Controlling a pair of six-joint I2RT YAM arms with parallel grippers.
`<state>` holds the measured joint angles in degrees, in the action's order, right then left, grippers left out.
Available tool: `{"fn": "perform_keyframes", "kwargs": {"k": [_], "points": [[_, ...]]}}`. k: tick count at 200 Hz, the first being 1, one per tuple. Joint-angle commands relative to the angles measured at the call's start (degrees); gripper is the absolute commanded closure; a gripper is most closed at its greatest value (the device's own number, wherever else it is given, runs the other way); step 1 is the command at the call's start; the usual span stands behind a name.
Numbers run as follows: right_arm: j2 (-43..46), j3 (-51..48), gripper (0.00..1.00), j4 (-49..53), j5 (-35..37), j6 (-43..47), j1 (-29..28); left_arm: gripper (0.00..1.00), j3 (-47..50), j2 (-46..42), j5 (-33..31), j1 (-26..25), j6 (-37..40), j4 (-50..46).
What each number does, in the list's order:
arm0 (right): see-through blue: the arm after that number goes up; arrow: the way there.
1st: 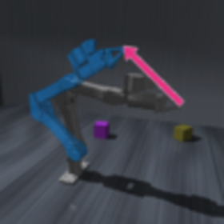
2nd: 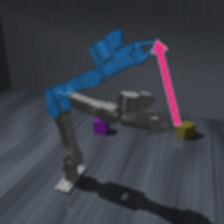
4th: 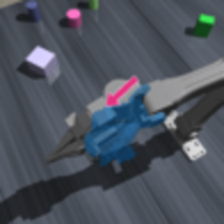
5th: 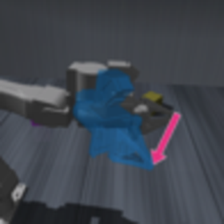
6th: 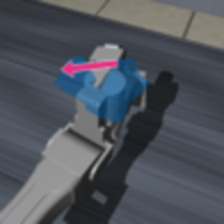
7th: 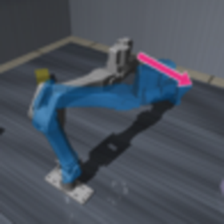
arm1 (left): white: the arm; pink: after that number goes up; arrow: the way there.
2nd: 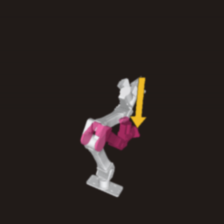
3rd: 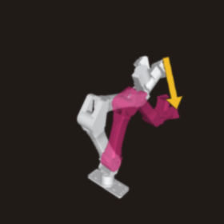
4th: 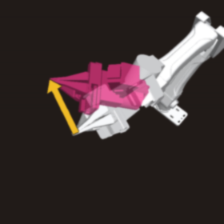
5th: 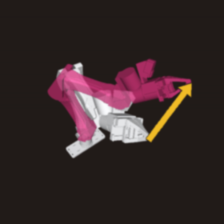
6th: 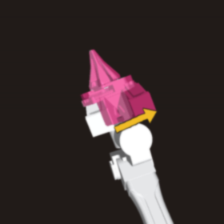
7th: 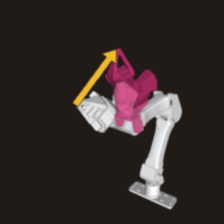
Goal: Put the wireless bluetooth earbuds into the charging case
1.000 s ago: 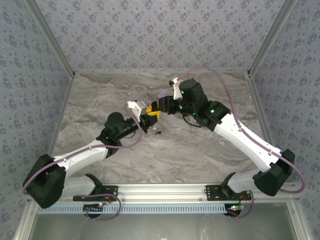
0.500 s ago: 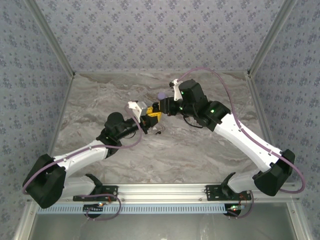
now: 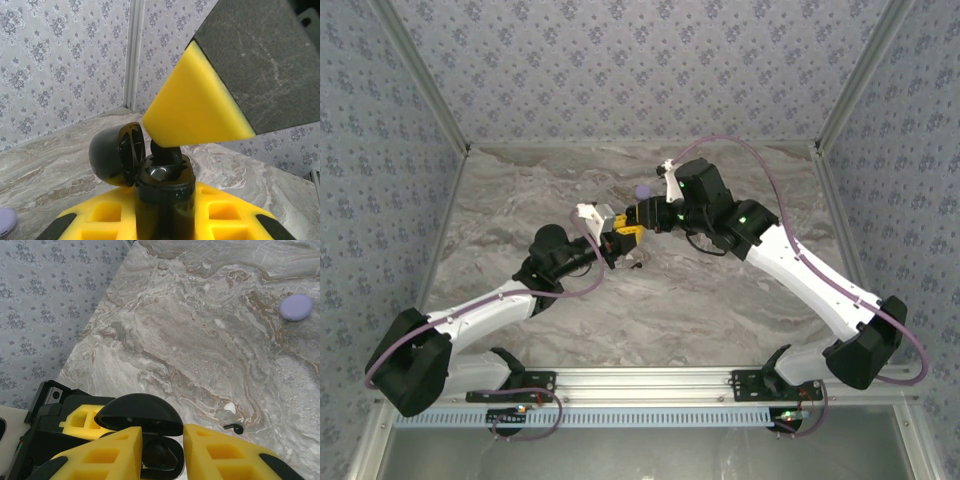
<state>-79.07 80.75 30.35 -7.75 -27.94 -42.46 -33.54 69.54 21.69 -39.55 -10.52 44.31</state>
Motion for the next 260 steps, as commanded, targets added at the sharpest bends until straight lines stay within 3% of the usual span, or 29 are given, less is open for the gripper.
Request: {"fn": "perform_keyframes", "kwargs": {"k": [1, 49, 80, 109, 171, 216, 260], "points": [[-1.09, 2.09, 0.72, 3.05, -1.26, 0.79, 0.28, 0.79, -2.36, -0.92, 1.56, -0.42, 0.94, 2.97], [-0.92, 2.31, 0.73, 2.87, -1.37, 1.10, 0.31, 0.79, -2.75, -0.60, 2.90, -0.38, 0.77, 2.79], [-0.70, 2.82, 0.65, 3.48, -1.08, 1.71, 0.33, 0.79, -2.93, -0.28, 3.74, -0.42, 0.15, 3.02], [1.85, 2.45, 0.54, 3.75, 1.96, 2.75, 0.48, 0.79, -3.36, 0.07, 3.44, -0.36, 0.07, 1.44], [10.21, -3.44, 0.50, 5.45, 10.24, 0.04, 4.81, 0.79, -3.29, -0.67, 3.13, -0.35, 1.16, 0.08], [9.82, -9.33, 0.49, 7.84, 5.73, 0.20, 10.38, 0.79, -3.70, -2.24, 3.52, -0.34, 1.64, -1.91], [3.36, -14.79, 0.49, 4.37, -1.12, 0.91, 10.77, 0.79, -3.81, -4.60, 3.47, -0.33, 2.57, -4.77]]}}
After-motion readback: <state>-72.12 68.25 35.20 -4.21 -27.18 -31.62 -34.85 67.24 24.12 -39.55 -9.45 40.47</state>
